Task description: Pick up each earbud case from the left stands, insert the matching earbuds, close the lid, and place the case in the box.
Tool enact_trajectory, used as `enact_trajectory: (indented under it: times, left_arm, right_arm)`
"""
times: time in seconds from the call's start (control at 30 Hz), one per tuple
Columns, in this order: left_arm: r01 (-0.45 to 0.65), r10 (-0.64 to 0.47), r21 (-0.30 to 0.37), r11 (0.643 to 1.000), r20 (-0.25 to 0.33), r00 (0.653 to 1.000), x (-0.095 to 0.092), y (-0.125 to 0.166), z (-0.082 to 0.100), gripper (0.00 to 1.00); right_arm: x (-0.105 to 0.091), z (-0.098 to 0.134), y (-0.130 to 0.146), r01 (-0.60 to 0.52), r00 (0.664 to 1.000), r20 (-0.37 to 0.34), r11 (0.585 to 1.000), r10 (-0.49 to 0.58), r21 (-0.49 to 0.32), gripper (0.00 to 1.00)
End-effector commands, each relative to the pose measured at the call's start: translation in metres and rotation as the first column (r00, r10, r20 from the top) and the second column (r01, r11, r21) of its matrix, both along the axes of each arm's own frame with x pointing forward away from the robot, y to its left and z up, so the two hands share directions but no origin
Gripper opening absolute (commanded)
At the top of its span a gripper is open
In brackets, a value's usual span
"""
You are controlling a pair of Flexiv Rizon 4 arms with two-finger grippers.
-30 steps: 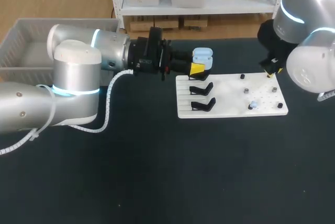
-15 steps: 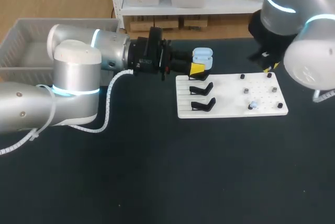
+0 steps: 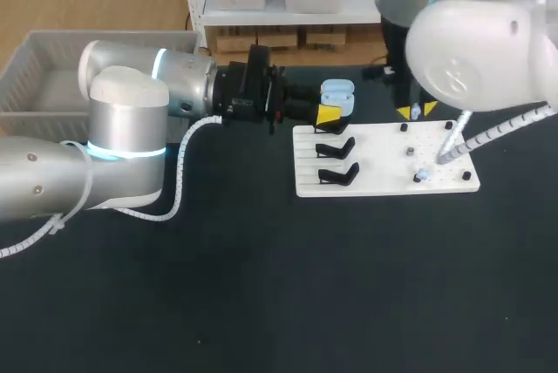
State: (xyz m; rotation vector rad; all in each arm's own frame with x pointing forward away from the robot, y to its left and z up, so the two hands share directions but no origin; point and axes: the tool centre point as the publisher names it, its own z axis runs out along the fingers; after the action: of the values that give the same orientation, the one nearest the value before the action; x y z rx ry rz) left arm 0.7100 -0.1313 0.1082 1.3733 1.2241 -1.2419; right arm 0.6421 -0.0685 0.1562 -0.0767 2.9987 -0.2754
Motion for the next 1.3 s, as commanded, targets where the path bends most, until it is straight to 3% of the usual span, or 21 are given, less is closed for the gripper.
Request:
enact_trajectory:
  times: [0.03,0.47,0.73,1.0,1.3]
  left_arm:
    - [-0.005,0.005,-0.002,1.000,0.003,1.000,-0.001,0.000,-0.001,0.00]
    - [-0.001,0.001,-0.003,1.000,0.008,1.000,-0.003,-0.002,-0.001,0.00]
    - [0.003,-0.002,-0.044,0.999,0.035,0.999,-0.013,-0.013,-0.002,0.00]
    - [0.010,-0.008,-0.059,0.998,0.031,1.000,-0.015,-0.020,-0.004,0.00]
    - [0.039,-0.037,-0.057,0.998,0.025,0.999,-0.016,-0.024,-0.007,0.00]
  right_arm:
    - [-0.007,-0.001,-0.001,-0.001,1.000,0.021,1.000,0.001,0.001,0.00]
    - [-0.007,-0.001,-0.001,-0.001,1.000,0.021,1.000,0.001,0.001,0.00]
    - [0.009,0.011,0.018,0.108,0.993,0.044,0.994,-0.109,0.011,0.00]
    - [0.019,0.023,0.033,0.292,0.955,0.038,0.956,-0.293,0.025,0.00]
    - [0.019,0.022,0.042,0.464,0.884,-0.002,0.879,-0.467,0.108,0.00]
